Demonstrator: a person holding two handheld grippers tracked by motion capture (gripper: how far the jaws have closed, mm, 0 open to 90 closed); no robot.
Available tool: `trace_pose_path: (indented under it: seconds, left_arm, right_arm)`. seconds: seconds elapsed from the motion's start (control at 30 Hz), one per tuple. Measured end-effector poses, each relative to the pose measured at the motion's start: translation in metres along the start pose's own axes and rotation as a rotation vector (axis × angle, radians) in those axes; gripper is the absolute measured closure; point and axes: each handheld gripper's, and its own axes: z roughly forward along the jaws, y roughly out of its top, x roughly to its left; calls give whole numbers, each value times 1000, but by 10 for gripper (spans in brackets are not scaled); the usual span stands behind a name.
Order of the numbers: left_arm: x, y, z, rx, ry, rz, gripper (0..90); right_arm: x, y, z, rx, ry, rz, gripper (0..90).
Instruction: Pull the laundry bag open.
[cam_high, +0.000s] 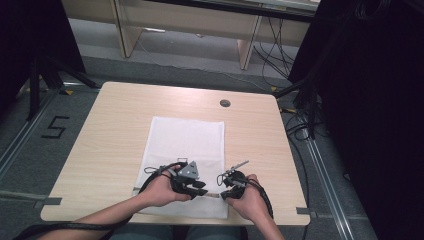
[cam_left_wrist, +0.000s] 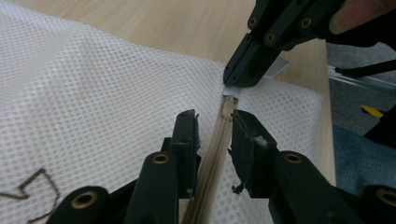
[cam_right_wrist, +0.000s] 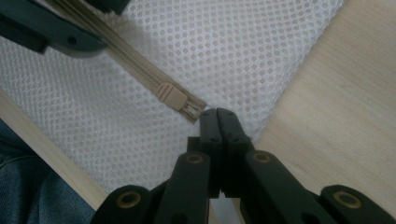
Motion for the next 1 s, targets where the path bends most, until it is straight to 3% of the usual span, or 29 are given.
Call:
trace_pose_path:
  seconds: [0.1, 0.13, 0.43, 0.83, 0.9, 1.0]
  left_arm:
    - [-1, 1, 4, 10, -2, 11, 713]
    - [-2, 2, 6, 16, -3, 4, 716]
    - [-1, 3, 16, 35, -6, 3, 728]
    - [-1, 7, 31, 53, -14, 30, 735]
    - [-3, 7, 31, 47, -14, 9, 735]
    - [-3, 7, 30, 49, -18, 18, 735]
  right_arm:
    - [0, 0, 0, -4, -6, -3, 900]
    - [0, 0, 1, -13, -5, -26, 900]
    - [1, 0, 0, 8, -12, 13, 900]
    - [-3, 0, 1, -13, 9, -24, 900]
    - [-1, 0, 0, -8, 5, -5, 900]
    - [-1, 0, 0, -7, 5, -7, 900]
